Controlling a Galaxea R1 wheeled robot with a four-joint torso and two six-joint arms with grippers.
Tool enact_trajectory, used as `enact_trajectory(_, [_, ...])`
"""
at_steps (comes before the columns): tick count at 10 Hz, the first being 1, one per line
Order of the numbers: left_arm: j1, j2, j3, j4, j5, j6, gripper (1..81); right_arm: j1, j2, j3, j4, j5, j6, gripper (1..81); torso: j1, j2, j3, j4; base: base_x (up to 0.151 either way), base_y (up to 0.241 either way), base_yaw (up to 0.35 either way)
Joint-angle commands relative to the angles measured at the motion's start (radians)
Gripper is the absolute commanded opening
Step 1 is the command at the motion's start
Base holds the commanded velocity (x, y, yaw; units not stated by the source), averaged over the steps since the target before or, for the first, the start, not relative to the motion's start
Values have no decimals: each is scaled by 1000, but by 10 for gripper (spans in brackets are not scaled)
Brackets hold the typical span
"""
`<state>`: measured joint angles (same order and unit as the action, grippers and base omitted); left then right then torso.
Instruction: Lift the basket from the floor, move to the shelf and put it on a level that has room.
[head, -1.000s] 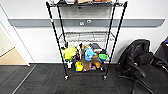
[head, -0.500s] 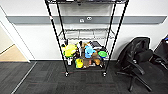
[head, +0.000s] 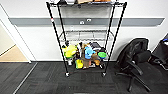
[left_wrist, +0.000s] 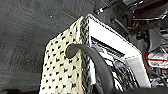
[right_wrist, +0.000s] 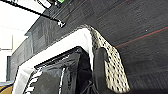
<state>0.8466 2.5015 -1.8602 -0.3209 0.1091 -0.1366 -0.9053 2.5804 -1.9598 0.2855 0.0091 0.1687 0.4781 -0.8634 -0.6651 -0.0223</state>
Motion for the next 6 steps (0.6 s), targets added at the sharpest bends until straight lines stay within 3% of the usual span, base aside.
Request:
enact_trajectory(1, [-67,-28,18,-10,50,-2,10,87,-43,18,0,-34,6,10,-62,96,94,0,0,0,0])
enact_trajectory(6, [-7,-21,18,12,37,5,10,65,-49,12,-2,-34,3,10,-174,265,261,0,0,0,0])
